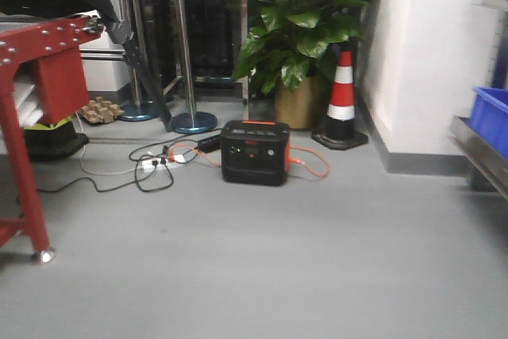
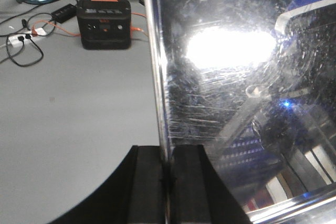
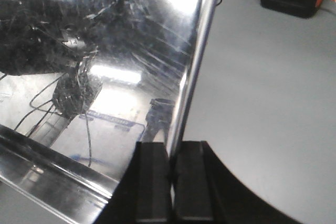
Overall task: Stack silver trays without gaps
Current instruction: 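Turn past the cone and drive to the other shelf with the tray, then bring the held tray above the stacked silver trays on the upper shelf, then lower the tray onto the stack and open both grippers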
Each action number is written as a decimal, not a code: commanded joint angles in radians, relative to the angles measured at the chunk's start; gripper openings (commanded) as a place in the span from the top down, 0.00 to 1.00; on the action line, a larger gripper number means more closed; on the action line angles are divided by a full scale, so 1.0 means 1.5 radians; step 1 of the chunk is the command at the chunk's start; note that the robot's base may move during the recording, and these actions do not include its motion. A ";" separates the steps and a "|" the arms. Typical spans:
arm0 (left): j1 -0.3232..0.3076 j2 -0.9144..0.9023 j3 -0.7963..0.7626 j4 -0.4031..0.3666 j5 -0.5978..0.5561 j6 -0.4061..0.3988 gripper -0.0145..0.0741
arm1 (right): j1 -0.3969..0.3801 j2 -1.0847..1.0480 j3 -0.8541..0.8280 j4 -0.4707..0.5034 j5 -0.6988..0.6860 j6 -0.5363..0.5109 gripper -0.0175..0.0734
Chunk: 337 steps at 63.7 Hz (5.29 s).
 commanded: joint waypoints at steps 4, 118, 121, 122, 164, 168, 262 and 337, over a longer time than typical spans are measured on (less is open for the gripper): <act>0.015 -0.011 -0.002 0.035 0.010 -0.001 0.85 | -0.009 -0.009 0.001 -0.050 -0.017 -0.016 0.89; 0.016 -0.011 -0.002 0.035 0.010 -0.001 0.85 | -0.009 -0.005 0.001 -0.050 -0.095 -0.016 0.89; 0.016 -0.011 -0.002 0.035 0.010 -0.001 0.85 | -0.009 -0.005 0.001 -0.050 -0.103 -0.016 0.89; 0.016 -0.011 -0.002 0.035 0.010 -0.001 0.85 | -0.009 -0.005 0.001 -0.050 -0.103 -0.016 0.89; 0.016 -0.011 -0.002 0.035 0.010 -0.001 0.85 | -0.009 -0.005 0.001 -0.050 -0.112 -0.016 0.89; 0.016 -0.011 -0.002 0.035 0.010 -0.001 0.85 | -0.009 -0.005 0.001 -0.050 -0.112 -0.016 0.89; 0.016 -0.011 -0.002 0.041 0.010 -0.001 0.85 | -0.009 -0.005 0.001 -0.050 -0.127 -0.016 0.89; 0.140 0.167 -0.108 0.023 0.167 0.095 0.85 | 0.026 0.312 -0.261 0.008 0.084 -0.016 0.89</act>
